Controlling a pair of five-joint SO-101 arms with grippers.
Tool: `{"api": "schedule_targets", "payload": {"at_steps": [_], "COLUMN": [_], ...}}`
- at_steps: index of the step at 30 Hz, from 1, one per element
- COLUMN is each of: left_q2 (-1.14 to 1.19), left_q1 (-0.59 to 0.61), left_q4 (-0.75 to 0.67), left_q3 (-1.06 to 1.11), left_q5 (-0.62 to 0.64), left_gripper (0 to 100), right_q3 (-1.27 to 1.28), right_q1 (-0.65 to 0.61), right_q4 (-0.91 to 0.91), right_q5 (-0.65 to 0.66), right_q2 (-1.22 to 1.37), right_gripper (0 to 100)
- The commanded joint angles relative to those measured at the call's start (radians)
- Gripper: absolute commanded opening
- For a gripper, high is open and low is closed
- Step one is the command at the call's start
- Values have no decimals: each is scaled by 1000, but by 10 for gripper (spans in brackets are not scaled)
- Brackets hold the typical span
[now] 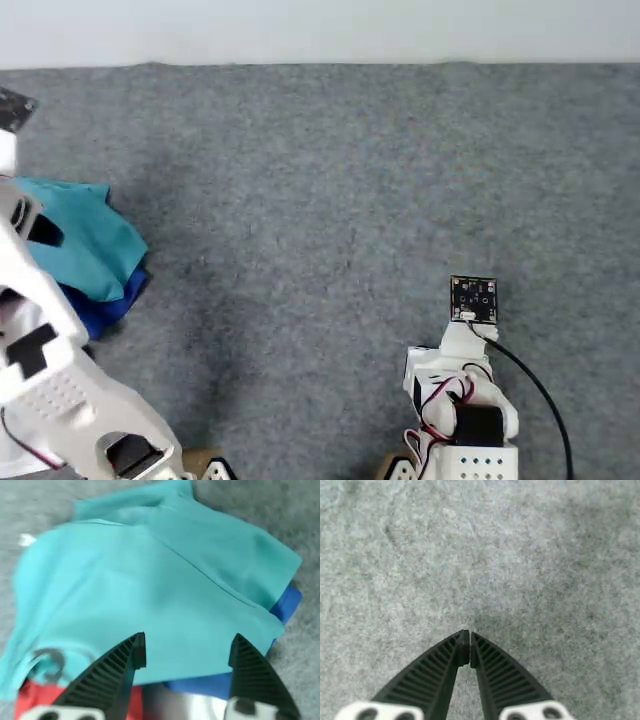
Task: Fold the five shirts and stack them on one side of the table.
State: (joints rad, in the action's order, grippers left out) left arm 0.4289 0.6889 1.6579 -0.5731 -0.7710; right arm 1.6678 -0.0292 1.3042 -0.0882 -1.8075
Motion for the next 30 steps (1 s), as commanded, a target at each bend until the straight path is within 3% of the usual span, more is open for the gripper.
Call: {"api": "schedule_targets", "payload": {"at_steps": [1, 6, 12, 24, 30], "left_q2": [38, 137, 178, -48, -138], "left_q1": [-2, -5, -31, -89, -160], "left_q4": [-25, -26, 2, 78, 41], "left_q3": [-4, -4, -2, -257, -397], "left_q5": [-21, -18, -21, -9, 172], "left_gripper": [269, 256, 7, 12, 12], "right_q3": [14, 14, 14, 14, 14], "right_q1": [-7, -7, -7, -7, -7], "right_q4": [2, 2, 2, 2, 2], "right_q5": [3, 3, 3, 3, 3], "right_q2": [-8, -8, -8, -8, -8], "right_gripper": [9, 9, 9, 9, 9]}}
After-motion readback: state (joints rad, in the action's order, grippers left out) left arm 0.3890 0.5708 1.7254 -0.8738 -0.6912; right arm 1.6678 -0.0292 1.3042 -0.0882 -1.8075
